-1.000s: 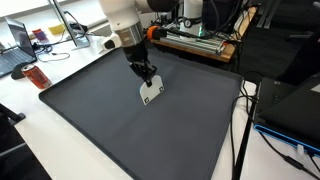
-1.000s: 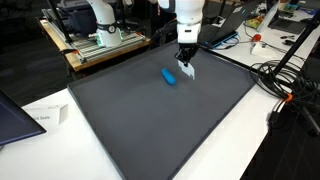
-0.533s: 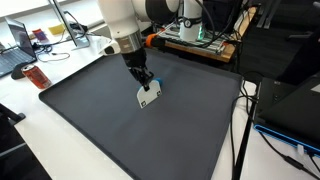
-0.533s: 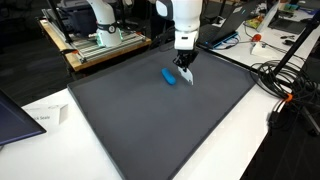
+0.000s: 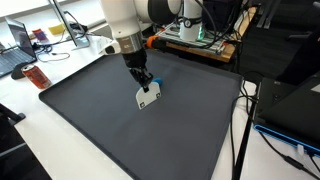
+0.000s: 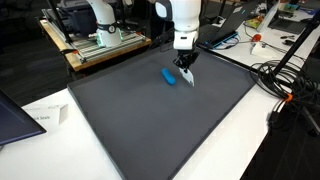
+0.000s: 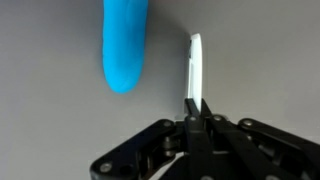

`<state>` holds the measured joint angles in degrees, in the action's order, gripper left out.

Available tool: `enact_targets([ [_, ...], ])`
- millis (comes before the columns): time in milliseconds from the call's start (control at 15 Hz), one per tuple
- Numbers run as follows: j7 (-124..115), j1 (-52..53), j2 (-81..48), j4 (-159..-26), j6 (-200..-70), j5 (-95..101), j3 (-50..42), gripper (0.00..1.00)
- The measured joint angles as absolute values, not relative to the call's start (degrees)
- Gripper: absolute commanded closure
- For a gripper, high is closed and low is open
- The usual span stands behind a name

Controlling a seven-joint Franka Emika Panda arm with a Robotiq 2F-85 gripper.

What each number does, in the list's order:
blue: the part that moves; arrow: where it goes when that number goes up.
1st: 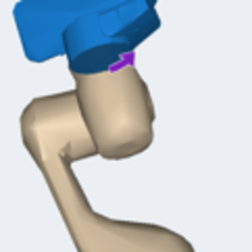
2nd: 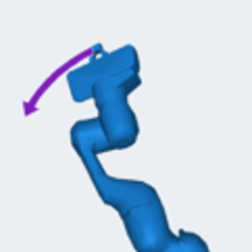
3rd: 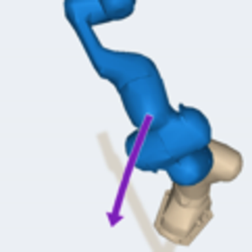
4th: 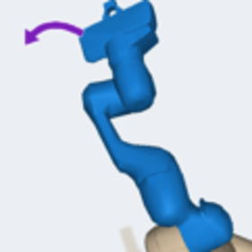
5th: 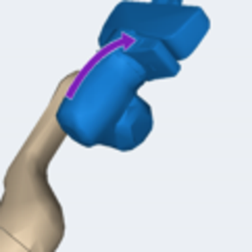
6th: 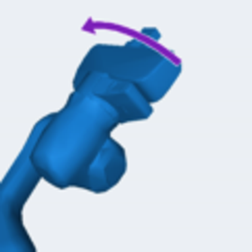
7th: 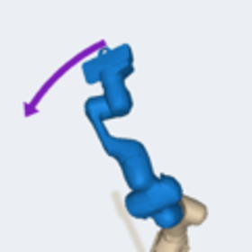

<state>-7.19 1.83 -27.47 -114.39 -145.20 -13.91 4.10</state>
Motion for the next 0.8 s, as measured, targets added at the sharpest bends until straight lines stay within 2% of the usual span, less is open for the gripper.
enact_targets([
  [467,-9.4,2.4,-24.3,-118.8,-144.1,-13.9,4.9,0.99],
  [800,-9.3,2.1,-21.0,-119.7,-137.9,-14.1,4.9,0.99],
])
